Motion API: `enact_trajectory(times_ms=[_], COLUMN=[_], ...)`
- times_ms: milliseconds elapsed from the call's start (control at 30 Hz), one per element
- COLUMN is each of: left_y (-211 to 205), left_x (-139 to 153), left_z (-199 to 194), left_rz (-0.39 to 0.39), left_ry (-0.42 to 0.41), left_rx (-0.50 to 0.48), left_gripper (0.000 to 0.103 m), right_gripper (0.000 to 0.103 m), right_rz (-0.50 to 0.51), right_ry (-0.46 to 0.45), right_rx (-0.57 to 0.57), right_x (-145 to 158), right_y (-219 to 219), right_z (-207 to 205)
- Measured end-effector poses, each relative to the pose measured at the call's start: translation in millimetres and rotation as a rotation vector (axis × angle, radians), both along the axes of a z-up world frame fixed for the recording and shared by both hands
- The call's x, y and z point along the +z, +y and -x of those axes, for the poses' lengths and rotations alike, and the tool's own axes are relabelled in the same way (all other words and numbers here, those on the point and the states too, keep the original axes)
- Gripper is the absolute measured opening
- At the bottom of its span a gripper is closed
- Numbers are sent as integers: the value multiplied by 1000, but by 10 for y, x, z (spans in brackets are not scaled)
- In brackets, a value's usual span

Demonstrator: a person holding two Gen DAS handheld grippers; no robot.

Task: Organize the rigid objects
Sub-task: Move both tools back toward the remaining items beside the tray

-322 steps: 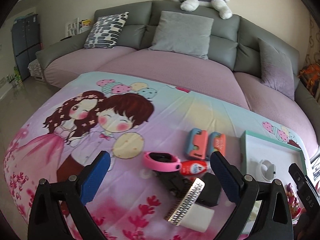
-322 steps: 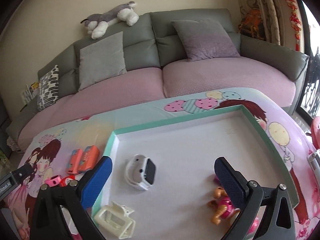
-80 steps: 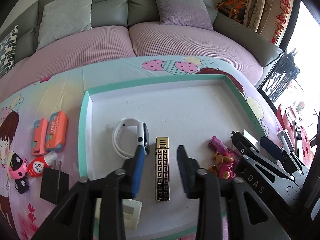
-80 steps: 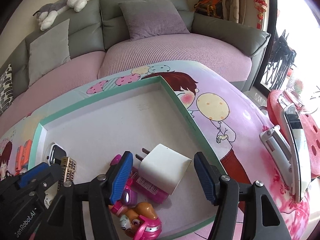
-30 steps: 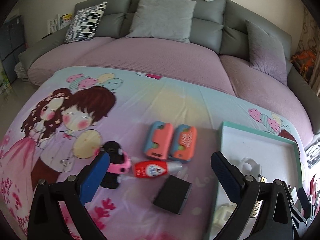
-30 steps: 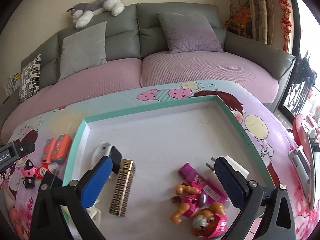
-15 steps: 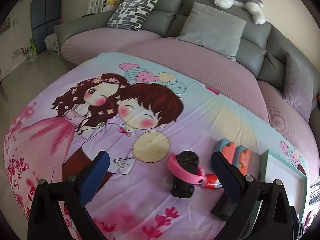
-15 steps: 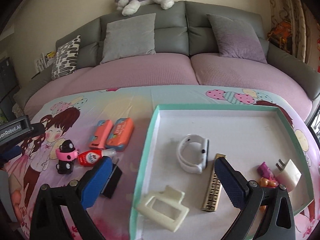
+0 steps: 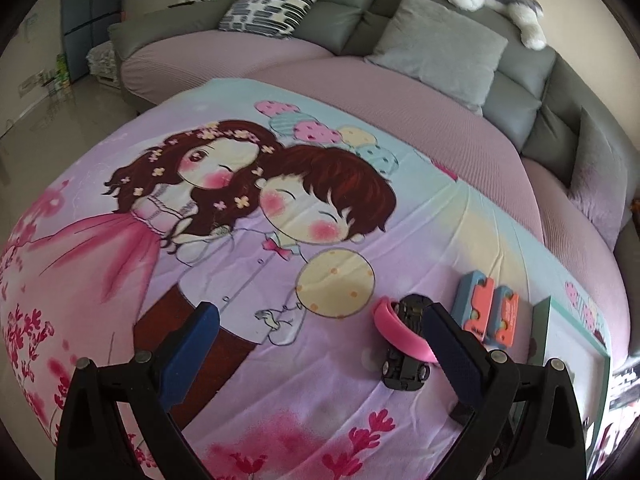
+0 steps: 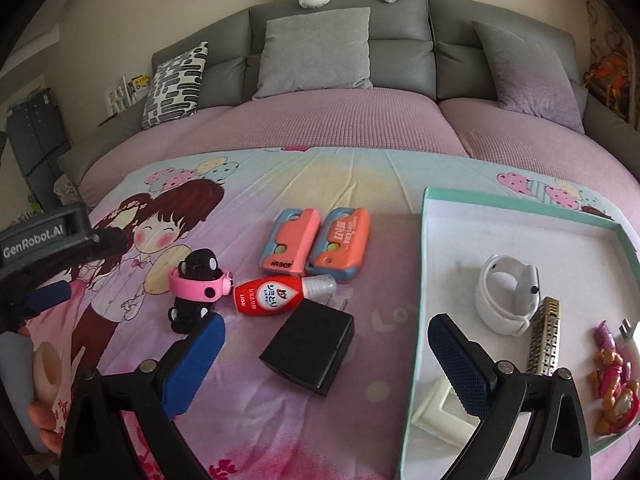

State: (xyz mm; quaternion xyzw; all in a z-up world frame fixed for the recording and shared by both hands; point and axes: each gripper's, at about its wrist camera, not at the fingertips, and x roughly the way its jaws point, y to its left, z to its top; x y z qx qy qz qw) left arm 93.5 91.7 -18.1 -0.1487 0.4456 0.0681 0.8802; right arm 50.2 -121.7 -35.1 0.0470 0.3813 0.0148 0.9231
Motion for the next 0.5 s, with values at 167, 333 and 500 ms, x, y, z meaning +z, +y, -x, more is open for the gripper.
enact_trajectory(times_ms=[167, 333, 500], left_y=[-65, -134, -299], left_x=[-70, -106, -135], left_z=[-29, -53, -78], left_rz=[-17, -37, -56], left_ry=[33, 38, 37], left_rx=[-46, -95, -181], left_gripper=[101, 101, 101], right_gripper=[97, 94, 88], right_rz=[-10, -2, 32], right_ry=[12, 44, 56], right_rx=[-1, 6, -4], right_x=[-32, -108, -153], right_y=[28, 89, 108], right_z=[-31, -66, -77])
